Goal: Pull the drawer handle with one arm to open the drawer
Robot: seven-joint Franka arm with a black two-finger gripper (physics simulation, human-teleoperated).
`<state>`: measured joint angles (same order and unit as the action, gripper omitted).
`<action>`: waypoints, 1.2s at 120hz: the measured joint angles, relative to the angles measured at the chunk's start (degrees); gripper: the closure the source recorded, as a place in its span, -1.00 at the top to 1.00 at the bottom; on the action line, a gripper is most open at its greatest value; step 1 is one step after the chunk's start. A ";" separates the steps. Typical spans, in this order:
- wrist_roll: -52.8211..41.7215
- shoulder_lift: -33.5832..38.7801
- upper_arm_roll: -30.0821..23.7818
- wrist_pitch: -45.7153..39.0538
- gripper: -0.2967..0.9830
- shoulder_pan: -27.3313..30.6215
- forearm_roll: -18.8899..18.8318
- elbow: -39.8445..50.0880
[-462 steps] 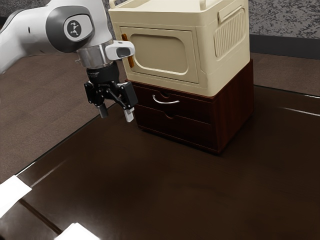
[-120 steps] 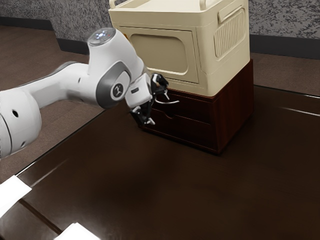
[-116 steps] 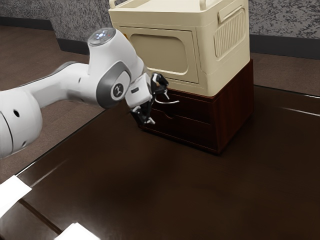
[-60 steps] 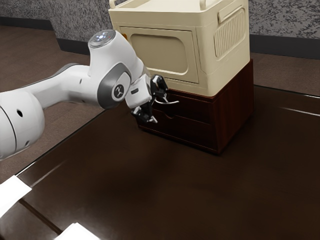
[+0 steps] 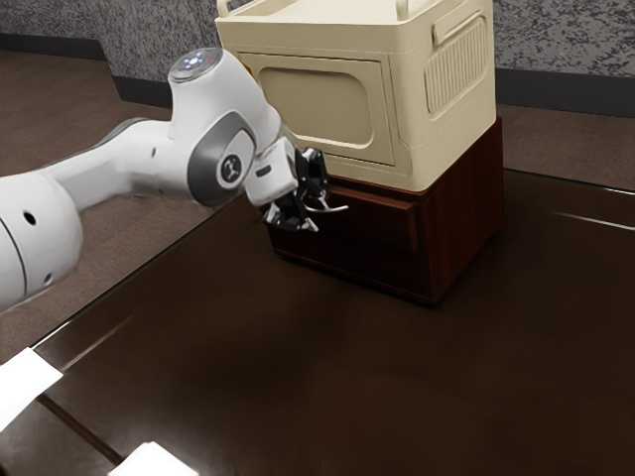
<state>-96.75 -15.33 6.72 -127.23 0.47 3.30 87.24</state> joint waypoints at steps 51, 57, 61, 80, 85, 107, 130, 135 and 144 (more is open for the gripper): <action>1.31 0.00 2.32 10.90 -0.34 0.18 2.20 -4.48; 1.57 0.00 2.47 12.47 -0.34 0.27 2.36 -5.13; 1.75 0.00 2.52 13.49 -0.34 0.30 2.43 -5.51; 2.64 0.01 2.60 17.90 -0.31 0.56 2.65 -6.40; 2.87 0.03 2.70 18.84 -0.31 0.62 2.79 -6.42; 3.76 0.08 3.79 22.67 -0.35 0.59 3.83 -7.50; 4.54 0.09 3.92 25.09 -0.39 0.58 4.67 -7.68; 4.70 0.09 3.91 25.39 -0.42 0.58 4.75 -7.68; 4.95 0.09 3.90 25.88 -0.46 0.57 4.85 -7.73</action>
<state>-91.80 -15.24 10.62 -101.35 1.04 8.15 79.51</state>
